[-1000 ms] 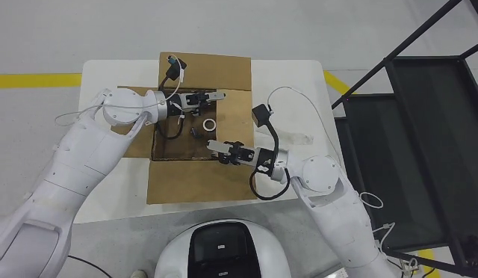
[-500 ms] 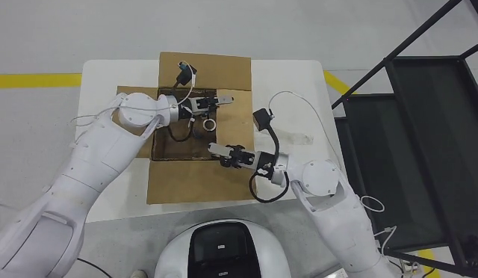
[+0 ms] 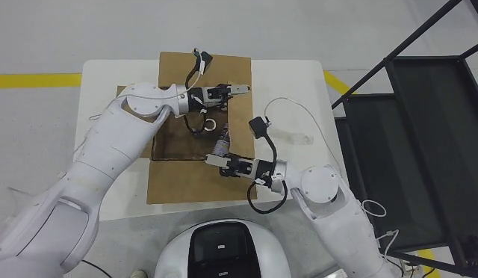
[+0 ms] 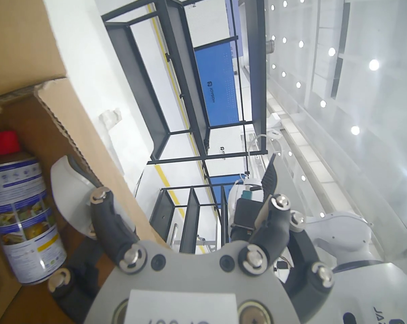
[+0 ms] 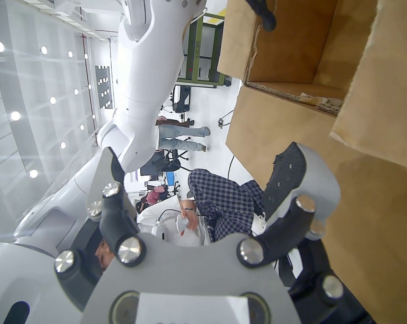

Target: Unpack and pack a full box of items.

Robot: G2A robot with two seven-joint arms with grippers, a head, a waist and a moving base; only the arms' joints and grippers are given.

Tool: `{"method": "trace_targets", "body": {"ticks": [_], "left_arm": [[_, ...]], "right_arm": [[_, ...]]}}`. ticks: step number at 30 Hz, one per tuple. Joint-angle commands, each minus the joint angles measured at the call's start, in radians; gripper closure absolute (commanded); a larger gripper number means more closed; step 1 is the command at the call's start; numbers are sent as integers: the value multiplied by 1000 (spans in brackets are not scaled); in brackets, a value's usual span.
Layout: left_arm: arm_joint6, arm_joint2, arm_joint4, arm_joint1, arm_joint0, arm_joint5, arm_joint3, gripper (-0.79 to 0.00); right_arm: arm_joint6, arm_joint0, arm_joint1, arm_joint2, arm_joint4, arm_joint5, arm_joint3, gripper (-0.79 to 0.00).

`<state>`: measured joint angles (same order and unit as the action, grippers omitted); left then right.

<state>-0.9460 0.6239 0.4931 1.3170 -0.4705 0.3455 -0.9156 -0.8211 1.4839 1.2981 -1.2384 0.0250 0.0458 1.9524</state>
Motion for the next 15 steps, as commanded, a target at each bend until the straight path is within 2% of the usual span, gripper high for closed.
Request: {"method": "trace_targets", "body": {"ticks": [1,4,9,12,15], "left_arm": [[-13,-5,24,13,4,10,-5,-785],[-46,-17,64,35,11,26,-10,-785],[-88,-32,100,68,30,45,26,-785],[-95,-23,102,76,35,70,55,-785],[-111,4,93,69,35,99,67,-785]], "right_arm": [[32,10,-2,-2,15,-4,16,-785],[92,48,-7,-23,54,0,67,-785],[261,156,-16,-117,103,14,150,-785],[320,217,-21,-168,139,46,165,-785],[369,253,-23,-199,146,75,153,-785]]}}
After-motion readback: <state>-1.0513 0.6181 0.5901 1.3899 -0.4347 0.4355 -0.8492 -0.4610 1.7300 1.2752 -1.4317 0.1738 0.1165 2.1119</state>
